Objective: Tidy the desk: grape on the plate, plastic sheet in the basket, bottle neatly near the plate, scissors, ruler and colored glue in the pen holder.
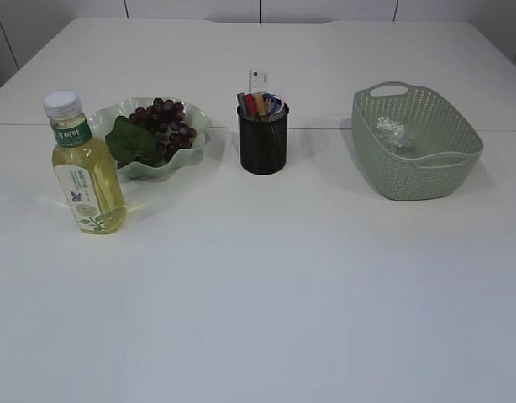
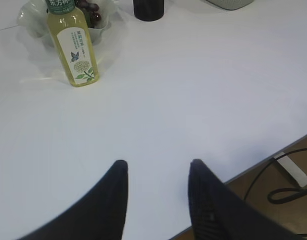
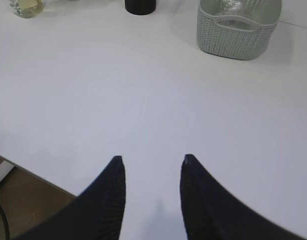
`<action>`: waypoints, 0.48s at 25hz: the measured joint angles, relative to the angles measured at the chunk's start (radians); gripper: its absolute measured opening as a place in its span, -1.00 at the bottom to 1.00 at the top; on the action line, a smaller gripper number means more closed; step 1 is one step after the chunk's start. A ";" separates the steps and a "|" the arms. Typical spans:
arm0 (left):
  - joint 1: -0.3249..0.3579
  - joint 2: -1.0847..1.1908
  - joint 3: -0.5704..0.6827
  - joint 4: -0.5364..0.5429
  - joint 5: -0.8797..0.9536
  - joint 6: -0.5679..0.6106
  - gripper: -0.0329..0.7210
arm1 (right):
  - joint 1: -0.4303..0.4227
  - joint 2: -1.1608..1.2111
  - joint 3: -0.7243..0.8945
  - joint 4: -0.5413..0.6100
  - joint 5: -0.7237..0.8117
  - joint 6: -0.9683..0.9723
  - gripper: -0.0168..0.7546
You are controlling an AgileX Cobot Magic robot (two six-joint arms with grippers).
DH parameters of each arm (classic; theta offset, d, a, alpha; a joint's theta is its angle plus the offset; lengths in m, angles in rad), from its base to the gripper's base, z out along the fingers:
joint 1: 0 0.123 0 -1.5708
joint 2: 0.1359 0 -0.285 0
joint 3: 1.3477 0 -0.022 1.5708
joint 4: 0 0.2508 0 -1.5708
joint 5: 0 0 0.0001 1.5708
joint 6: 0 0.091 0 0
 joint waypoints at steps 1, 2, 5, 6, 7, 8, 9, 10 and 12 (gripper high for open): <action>0.000 0.000 0.000 0.000 0.000 0.000 -0.14 | 0.000 0.000 0.000 0.000 0.000 0.000 -0.17; 0.002 0.000 0.000 0.000 0.000 0.000 -0.15 | 0.000 0.000 0.000 0.000 0.000 0.000 -0.12; 0.036 0.000 0.000 0.000 0.000 0.000 -0.17 | -0.022 0.000 0.000 0.000 0.000 0.000 -0.14; 0.059 0.000 0.000 0.000 0.000 0.000 -0.18 | -0.041 0.000 0.000 0.000 0.000 0.000 -0.14; 0.085 0.000 0.000 0.000 0.000 0.000 -0.19 | -0.066 0.000 0.000 0.000 0.000 0.000 -0.14; 0.110 0.000 0.000 0.000 0.000 0.000 -0.21 | -0.091 0.000 0.000 0.000 0.000 0.000 -0.14; 0.142 0.000 0.000 0.000 0.000 0.000 -0.22 | -0.124 0.000 0.000 0.000 0.000 0.000 -0.15; 0.178 0.000 0.000 0.000 0.000 0.000 -0.22 | -0.159 0.000 0.000 0.000 0.000 0.000 -0.15; 0.250 0.000 0.000 0.000 0.000 0.000 -0.23 | -0.226 0.000 0.000 0.000 0.000 0.000 -0.15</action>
